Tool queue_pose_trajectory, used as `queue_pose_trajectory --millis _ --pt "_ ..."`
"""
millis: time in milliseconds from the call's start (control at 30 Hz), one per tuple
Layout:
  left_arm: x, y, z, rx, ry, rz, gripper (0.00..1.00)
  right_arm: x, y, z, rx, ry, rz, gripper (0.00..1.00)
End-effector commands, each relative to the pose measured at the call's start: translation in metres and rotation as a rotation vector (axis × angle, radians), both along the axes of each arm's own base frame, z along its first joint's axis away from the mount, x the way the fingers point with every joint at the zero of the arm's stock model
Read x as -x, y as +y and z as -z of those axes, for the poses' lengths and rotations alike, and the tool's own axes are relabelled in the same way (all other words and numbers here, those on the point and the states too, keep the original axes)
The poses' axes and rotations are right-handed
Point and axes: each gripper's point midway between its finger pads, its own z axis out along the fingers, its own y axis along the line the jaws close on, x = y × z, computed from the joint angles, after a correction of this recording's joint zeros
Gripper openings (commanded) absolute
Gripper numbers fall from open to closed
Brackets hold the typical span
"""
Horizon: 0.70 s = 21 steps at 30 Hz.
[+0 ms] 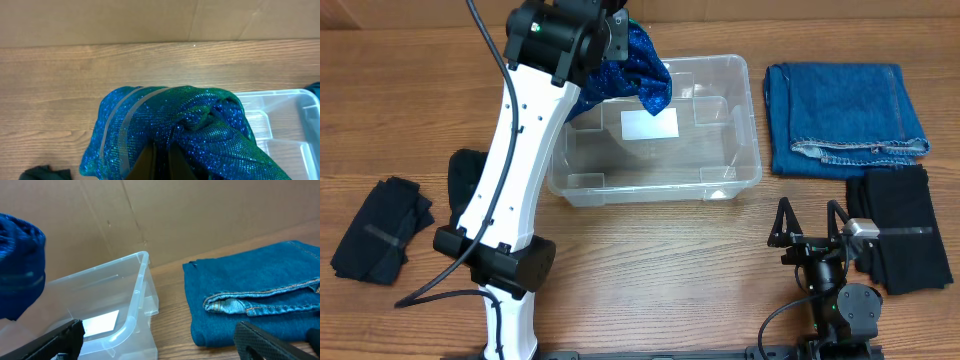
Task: Pack container
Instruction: 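Carry the blue-green fabric into the container and release it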
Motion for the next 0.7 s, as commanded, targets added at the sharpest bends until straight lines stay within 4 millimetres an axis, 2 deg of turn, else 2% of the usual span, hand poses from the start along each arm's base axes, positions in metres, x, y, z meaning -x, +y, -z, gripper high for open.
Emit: queue_pose_trajectory --millis 0,133,300,400,467,500,533,567,667 --pt "-0.016 -0.001 0.034 -0.023 0.040 -0.045 0.04 0.000 0.001 0.002 0.003 -0.003 -0.005 1.00" --pt "-0.032 -0.011 0.071 -0.014 0.088 -0.050 0.04 0.000 0.001 0.002 0.003 -0.003 -0.005 1.00" --pt "-0.053 -0.042 0.138 0.046 0.185 0.019 0.04 0.000 0.001 0.002 0.003 -0.004 -0.005 1.00" --pt "-0.057 -0.060 0.157 0.091 0.213 0.062 0.04 0.000 0.001 0.002 0.003 -0.004 -0.005 1.00" --pt "-0.058 -0.069 0.162 0.112 0.218 0.086 0.24 0.000 0.001 0.002 0.003 -0.003 -0.005 1.00" --pt "-0.058 -0.073 0.161 0.119 0.215 0.103 0.40 0.000 0.001 0.002 0.003 -0.003 -0.005 1.00" --pt "-0.058 -0.079 0.160 0.118 0.210 0.146 0.47 0.000 0.001 0.002 0.003 -0.003 -0.005 1.00" --pt "-0.057 -0.083 0.159 0.118 0.208 0.180 0.51 0.000 0.001 0.002 0.003 -0.003 -0.005 1.00" --pt "-0.050 -0.097 0.159 0.126 0.222 0.277 0.52 0.000 0.001 0.002 0.003 -0.003 -0.005 1.00"
